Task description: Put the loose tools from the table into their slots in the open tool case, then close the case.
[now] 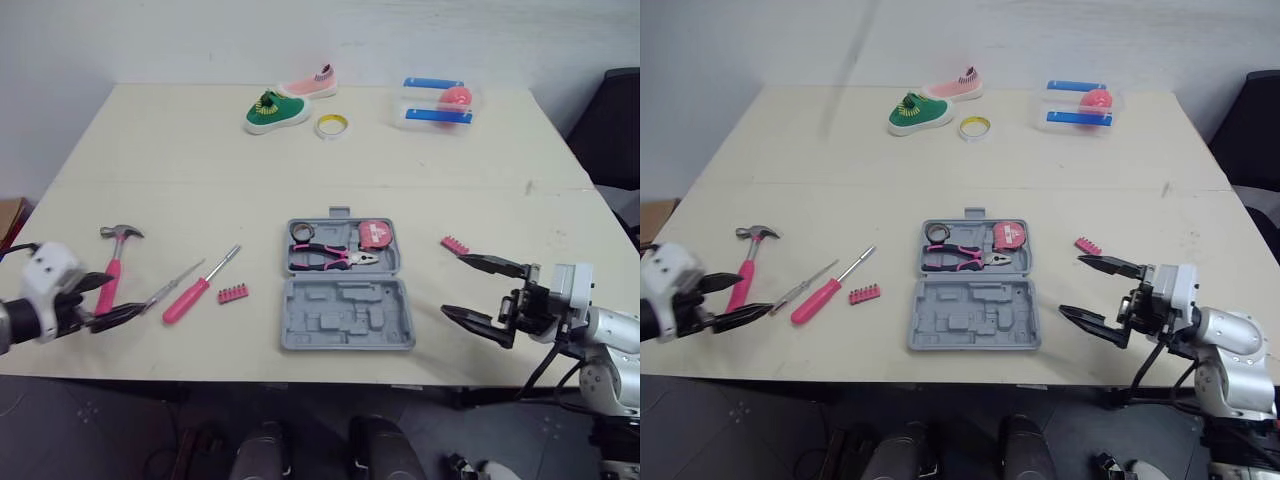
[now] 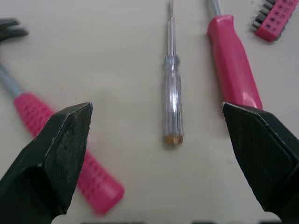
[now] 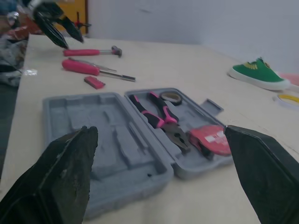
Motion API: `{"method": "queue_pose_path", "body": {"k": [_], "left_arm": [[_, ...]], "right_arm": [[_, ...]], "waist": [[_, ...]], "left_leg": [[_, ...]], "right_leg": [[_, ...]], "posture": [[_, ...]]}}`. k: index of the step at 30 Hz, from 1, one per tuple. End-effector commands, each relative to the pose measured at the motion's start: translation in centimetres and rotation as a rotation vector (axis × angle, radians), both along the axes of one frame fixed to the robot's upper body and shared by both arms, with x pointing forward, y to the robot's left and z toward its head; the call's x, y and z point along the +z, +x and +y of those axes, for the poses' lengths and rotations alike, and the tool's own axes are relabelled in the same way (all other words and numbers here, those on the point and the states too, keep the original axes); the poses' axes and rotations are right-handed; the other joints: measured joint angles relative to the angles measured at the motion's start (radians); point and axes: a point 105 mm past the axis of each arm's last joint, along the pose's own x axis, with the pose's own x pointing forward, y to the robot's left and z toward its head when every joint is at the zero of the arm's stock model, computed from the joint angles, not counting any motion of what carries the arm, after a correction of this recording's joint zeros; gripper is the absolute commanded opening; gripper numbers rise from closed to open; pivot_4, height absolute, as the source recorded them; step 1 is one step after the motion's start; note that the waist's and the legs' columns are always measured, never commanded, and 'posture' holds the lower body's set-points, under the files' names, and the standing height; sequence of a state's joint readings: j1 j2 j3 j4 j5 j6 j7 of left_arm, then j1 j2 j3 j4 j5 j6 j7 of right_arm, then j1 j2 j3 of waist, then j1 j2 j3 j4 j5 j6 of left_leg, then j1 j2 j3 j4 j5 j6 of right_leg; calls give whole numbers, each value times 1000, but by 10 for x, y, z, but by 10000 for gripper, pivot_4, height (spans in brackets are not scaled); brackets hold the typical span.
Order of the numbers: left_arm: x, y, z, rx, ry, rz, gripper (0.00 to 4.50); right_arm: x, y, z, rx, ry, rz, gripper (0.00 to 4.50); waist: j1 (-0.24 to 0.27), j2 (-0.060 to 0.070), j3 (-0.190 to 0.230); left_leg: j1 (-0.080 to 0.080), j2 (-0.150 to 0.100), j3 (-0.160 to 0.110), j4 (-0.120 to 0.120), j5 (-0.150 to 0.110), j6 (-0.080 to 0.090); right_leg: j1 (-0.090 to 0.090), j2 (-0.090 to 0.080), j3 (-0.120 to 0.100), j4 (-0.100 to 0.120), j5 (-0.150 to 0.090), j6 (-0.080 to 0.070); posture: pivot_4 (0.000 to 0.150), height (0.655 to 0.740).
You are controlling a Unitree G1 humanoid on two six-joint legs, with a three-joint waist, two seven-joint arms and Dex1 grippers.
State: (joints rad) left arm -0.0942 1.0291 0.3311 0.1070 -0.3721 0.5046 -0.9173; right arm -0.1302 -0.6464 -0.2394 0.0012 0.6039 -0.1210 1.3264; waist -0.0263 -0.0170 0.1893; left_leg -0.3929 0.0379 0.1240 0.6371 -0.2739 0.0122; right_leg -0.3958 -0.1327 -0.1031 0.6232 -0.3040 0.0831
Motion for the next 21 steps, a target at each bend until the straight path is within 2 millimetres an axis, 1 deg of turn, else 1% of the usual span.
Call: {"method": "queue_pose_path", "body": {"k": [1, 6, 9, 12, 19, 21], "left_arm": [[-2, 10, -12, -13, 46, 24, 44792], [-3, 23, -19, -4, 83, 53, 44792], [-6, 23, -22, -35, 102, 69, 44792], [-7, 31, -23, 3, 83, 63, 44792], [-17, 28, -17, 31, 81, 104, 44792], [-21, 26, -19, 27, 62, 122, 44792]], "right_arm": [[11, -7, 11, 57, 9, -50, 45000], [18, -6, 24, 79, 16, -80, 45000], [19, -6, 26, 75, 17, -82, 45000], [19, -6, 26, 75, 12, -81, 45000], [20, -5, 22, 59, 4, -90, 45000], [19, -5, 21, 56, 3, -89, 45000]], "waist": [[-1, 0, 0], [-1, 0, 0], [-1, 0, 0], [1, 0, 0], [0, -1, 0], [0, -1, 0]], "left_leg": [[0, 0, 0, 0, 1, -1], [2, 0, 4, 0, 4, 3], [2, 0, 6, 0, 4, 3], [2, 0, 6, 0, 4, 3], [2, 0, 6, 0, 4, 3], [2, 0, 6, 0, 4, 3]], "right_leg": [[0, 1, -1, 0, 0, 0], [-1, 2, -3, 2, 0, 1], [-1, 2, -3, 2, 0, 1], [-2, 2, -3, 2, 0, 1], [-2, 2, -2, 2, 0, 1], [-2, 2, -2, 2, 0, 1]], "posture": [[1500, 7400], [1500, 7400], [1500, 7400], [1500, 7400], [1500, 7400], [1500, 7400]]}}
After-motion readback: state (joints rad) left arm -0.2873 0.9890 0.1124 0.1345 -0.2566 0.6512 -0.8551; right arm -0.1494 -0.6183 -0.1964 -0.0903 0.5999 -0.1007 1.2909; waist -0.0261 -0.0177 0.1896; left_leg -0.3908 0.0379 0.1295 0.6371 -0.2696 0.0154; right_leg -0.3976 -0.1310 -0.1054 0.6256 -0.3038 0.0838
